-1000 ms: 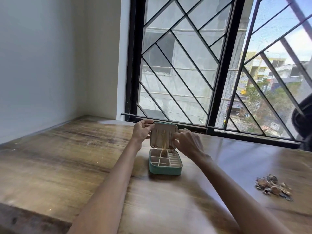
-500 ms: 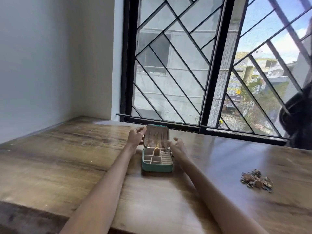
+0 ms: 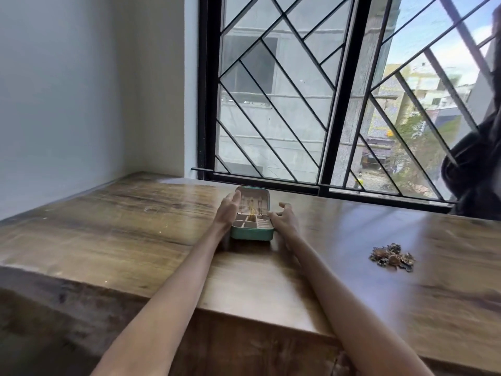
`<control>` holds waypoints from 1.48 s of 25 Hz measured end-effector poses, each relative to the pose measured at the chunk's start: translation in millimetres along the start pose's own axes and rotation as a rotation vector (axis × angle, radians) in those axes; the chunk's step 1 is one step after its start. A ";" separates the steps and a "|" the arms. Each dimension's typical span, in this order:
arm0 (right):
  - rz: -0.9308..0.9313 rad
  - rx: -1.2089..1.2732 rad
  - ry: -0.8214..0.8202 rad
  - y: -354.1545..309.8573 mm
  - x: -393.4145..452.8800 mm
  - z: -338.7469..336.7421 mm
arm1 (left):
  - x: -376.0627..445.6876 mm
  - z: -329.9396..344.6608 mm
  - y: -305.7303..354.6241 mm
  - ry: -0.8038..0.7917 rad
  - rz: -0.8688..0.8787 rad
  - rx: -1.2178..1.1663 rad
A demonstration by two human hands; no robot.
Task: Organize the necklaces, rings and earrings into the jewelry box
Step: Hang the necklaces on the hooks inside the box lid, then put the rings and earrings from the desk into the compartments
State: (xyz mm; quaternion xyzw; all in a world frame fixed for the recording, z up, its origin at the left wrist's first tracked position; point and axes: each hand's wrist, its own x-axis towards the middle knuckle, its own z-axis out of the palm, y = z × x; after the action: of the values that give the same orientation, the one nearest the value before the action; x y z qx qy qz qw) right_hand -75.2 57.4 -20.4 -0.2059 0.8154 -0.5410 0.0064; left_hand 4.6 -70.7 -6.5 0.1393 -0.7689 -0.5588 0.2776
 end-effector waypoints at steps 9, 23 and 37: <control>-0.023 0.105 0.000 0.3 -17.0 -12.5 | -21.2 1.0 8.0 -0.008 0.069 0.048; -0.134 0.235 0.100 -7.2 -33.7 -21.2 | -36.0 5.4 58.0 -0.036 0.317 0.379; -0.093 -0.394 0.240 58.5 -39.5 -213.9 | -56.1 214.0 84.9 -0.343 0.379 0.374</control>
State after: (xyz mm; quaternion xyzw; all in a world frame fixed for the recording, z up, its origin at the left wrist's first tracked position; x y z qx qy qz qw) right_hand -108.2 278.4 8.1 -0.1748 0.8898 -0.3916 -0.1558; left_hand -66.7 154.7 10.5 -0.0540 -0.9062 -0.3613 0.2128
